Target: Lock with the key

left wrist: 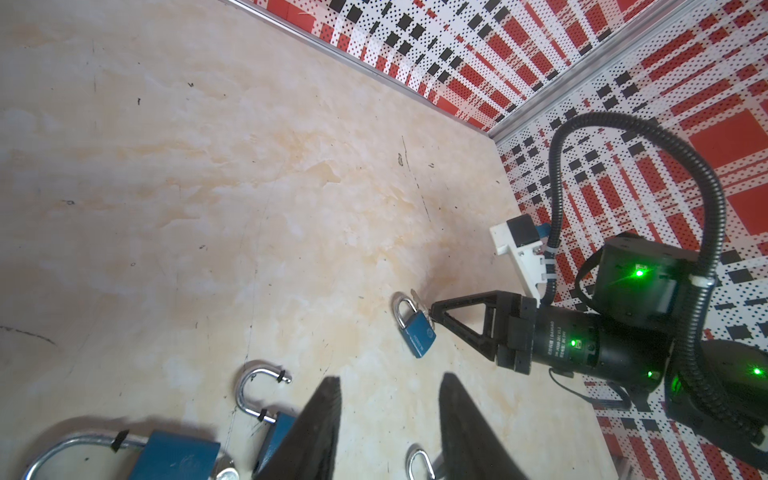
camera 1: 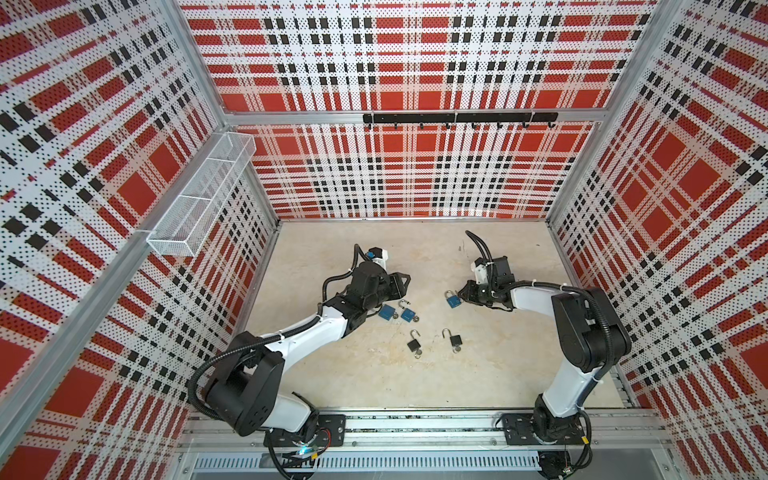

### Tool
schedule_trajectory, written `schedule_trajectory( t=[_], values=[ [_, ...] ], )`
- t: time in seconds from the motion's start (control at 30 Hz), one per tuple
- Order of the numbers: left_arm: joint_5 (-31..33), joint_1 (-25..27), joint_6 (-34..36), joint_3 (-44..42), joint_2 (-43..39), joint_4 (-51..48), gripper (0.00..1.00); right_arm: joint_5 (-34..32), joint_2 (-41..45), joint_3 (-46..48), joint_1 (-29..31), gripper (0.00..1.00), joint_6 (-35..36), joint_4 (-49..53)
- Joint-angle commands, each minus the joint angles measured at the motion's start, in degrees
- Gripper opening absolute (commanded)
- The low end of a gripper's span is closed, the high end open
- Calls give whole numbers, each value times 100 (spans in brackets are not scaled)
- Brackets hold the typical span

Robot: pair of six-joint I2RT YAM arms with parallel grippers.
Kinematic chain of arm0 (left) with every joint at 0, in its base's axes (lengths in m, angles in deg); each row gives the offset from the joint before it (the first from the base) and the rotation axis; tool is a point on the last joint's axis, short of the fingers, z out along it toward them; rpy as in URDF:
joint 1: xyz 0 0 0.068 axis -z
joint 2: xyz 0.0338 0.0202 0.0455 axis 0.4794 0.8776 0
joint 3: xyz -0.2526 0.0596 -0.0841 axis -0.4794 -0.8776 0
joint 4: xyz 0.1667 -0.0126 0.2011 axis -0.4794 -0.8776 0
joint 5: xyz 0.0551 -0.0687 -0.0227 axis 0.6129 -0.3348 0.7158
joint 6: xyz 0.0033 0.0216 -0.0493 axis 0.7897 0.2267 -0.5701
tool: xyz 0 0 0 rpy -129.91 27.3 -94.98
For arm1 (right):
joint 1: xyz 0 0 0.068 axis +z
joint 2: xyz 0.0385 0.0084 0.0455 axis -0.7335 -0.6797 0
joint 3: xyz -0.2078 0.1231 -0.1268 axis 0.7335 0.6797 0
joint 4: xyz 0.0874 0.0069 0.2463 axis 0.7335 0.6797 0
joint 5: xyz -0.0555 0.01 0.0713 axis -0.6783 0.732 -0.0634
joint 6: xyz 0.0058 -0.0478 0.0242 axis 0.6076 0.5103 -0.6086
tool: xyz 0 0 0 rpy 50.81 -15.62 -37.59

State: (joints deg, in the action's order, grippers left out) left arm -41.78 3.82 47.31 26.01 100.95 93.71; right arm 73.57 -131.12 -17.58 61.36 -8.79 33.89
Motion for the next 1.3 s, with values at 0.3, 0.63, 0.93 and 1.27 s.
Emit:
schedule_trajectory(
  t=[0.3, 0.63, 0.93, 1.27],
  values=[
    [52, -89, -23, -283, -500, 215, 43, -565, 1461, -20, 300, 23, 227, 920],
    [120, -74, 0, -629, -937, 22, 43, -1833, 2753, 737, 1697, 27, 192, 2144],
    [289, -62, 25, -878, -1432, -264, 44, -2618, 3289, 1335, 2718, 40, -521, 2534],
    [373, -89, -128, -996, -1510, -279, 44, -2978, 2206, 999, 3225, 41, -674, 2335]
  ],
)
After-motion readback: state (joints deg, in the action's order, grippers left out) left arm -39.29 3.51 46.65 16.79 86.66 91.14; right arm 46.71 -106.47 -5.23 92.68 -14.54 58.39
